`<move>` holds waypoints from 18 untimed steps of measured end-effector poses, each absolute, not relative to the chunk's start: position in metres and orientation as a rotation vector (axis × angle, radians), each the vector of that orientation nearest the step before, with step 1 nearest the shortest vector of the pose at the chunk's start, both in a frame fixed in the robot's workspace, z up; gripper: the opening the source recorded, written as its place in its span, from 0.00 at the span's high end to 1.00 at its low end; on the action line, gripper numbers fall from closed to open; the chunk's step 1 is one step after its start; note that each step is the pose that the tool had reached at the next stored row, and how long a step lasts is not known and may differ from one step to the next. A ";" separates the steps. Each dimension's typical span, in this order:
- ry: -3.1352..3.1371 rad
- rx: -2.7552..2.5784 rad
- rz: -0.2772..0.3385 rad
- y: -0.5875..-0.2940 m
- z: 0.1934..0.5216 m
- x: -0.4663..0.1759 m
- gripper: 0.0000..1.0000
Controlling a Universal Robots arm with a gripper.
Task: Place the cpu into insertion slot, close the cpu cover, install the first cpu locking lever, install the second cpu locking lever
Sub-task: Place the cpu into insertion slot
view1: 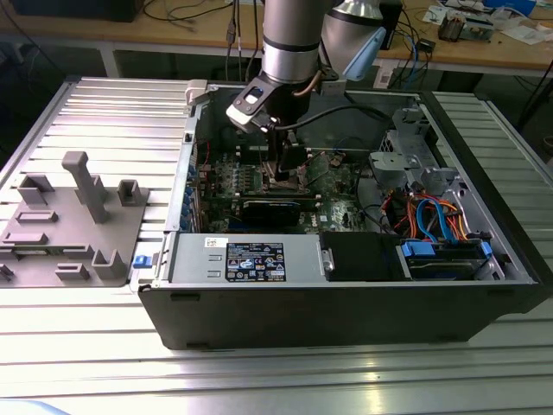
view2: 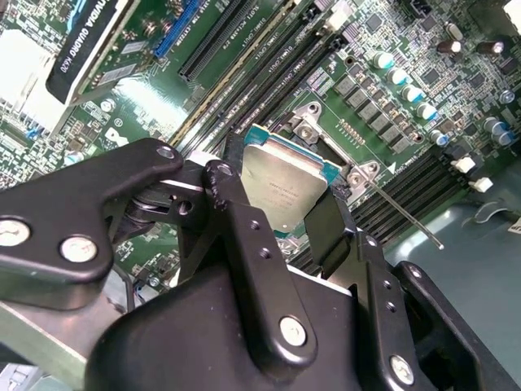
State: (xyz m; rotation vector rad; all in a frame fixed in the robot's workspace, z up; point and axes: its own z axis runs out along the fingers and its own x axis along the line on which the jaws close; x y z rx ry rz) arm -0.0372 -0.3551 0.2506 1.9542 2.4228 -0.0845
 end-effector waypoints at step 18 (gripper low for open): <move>2.376 2.013 -0.086 -0.355 0.250 -0.037 0.45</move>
